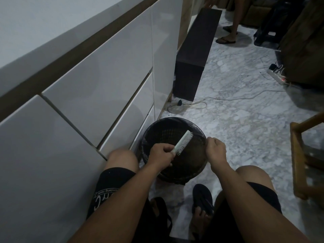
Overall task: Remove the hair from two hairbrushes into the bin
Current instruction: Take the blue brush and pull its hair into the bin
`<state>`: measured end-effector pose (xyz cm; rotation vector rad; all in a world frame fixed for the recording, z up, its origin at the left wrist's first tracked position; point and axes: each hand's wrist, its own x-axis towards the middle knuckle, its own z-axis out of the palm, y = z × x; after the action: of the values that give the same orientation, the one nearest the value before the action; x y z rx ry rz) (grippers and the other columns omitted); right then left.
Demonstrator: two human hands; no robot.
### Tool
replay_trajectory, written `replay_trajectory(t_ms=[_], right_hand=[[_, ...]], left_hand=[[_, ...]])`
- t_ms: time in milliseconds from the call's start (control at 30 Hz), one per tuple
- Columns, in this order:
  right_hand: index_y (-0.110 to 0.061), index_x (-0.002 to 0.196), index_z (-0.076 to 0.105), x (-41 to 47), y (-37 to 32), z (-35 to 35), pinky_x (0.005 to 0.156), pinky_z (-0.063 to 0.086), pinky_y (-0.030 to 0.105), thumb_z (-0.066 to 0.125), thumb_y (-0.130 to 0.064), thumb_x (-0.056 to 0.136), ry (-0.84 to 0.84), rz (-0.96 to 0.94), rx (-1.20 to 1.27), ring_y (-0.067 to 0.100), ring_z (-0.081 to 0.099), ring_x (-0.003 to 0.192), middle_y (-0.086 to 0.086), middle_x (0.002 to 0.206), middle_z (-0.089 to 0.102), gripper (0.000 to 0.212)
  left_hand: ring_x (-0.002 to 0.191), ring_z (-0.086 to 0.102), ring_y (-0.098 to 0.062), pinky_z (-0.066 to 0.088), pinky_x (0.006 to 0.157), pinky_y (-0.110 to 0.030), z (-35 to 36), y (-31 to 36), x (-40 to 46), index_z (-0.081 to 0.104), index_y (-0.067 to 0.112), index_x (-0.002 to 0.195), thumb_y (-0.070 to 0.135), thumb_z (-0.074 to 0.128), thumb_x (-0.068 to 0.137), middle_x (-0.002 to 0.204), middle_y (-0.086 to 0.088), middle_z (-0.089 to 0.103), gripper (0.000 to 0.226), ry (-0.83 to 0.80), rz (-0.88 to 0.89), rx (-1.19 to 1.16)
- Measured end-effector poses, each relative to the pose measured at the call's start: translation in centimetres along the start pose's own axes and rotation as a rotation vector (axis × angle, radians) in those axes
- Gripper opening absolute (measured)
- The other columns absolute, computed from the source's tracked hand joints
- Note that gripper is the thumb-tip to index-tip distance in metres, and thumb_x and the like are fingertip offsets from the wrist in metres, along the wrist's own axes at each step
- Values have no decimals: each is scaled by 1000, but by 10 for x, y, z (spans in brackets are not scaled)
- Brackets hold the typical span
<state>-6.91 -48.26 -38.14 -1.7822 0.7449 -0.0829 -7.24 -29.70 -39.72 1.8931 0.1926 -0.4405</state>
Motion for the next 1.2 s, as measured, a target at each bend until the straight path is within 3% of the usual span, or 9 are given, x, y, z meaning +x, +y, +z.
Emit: replay_trajectory(t_ms=[167,267,367,567,700,800,933,1033,1200], right_hand=[[-5,63,63,-10,0,4,54,41,28,56,-27,90,-305,33,-168,20,53,60,8,62,58,35],[-11,63,65,-16,5,8,56,40,28,56,-32,92,-448,-12,-333,17,53,59,4,60,59,36],[-13,59,60,-17,1,9,60,39,34,51,-18,89,-392,-19,-288,21,50,62,9,62,55,32],[-8,63,60,-18,-8,4,51,40,28,50,-15,91,-315,-14,-179,22,50,57,14,65,55,31],[-12,56,60,-18,-5,7,59,40,34,51,-13,88,-256,-42,-173,22,50,61,7,59,54,33],[-15,61,65,-15,-7,6,67,44,37,52,-19,90,-235,-58,-144,23,55,71,5,66,60,32],[-10,78,72,-20,0,8,69,49,37,56,-46,92,-442,-88,-323,22,63,73,11,78,70,42],[-8,72,68,-22,6,14,61,49,38,55,-34,94,-482,-190,-457,24,61,68,11,70,67,36],[-11,65,63,-10,0,7,58,39,29,51,-23,95,-311,-129,-275,17,51,60,4,62,56,34]], left_hand=[[78,67,-15,61,63,-28,2,1,-3,73,6,112,5,67,87,92,-5,71,25,-55,23,-2],[80,68,-12,61,64,-27,3,1,-4,73,6,110,3,69,86,94,-5,72,25,-86,37,-11],[80,69,-13,61,63,-26,3,1,-4,72,5,110,2,69,85,96,-6,72,26,-76,38,-22],[76,68,-14,62,66,-28,1,0,1,72,6,107,2,67,87,95,-7,71,21,5,-4,-79],[70,69,-16,63,68,-33,3,1,0,73,7,104,3,68,85,86,-3,70,19,12,-19,-69],[74,71,-20,63,71,-36,2,2,0,73,8,104,-1,66,83,91,-6,71,24,11,-39,-69],[78,72,-21,62,74,-35,2,3,-1,73,9,107,-1,65,82,95,-7,72,28,-51,-48,-70],[79,74,-23,62,76,-36,4,2,-3,73,12,109,2,65,83,95,-9,74,29,-96,-47,-41],[84,70,-20,62,68,-26,1,6,-3,66,5,115,-6,61,86,107,-6,65,32,-59,-106,-135]])
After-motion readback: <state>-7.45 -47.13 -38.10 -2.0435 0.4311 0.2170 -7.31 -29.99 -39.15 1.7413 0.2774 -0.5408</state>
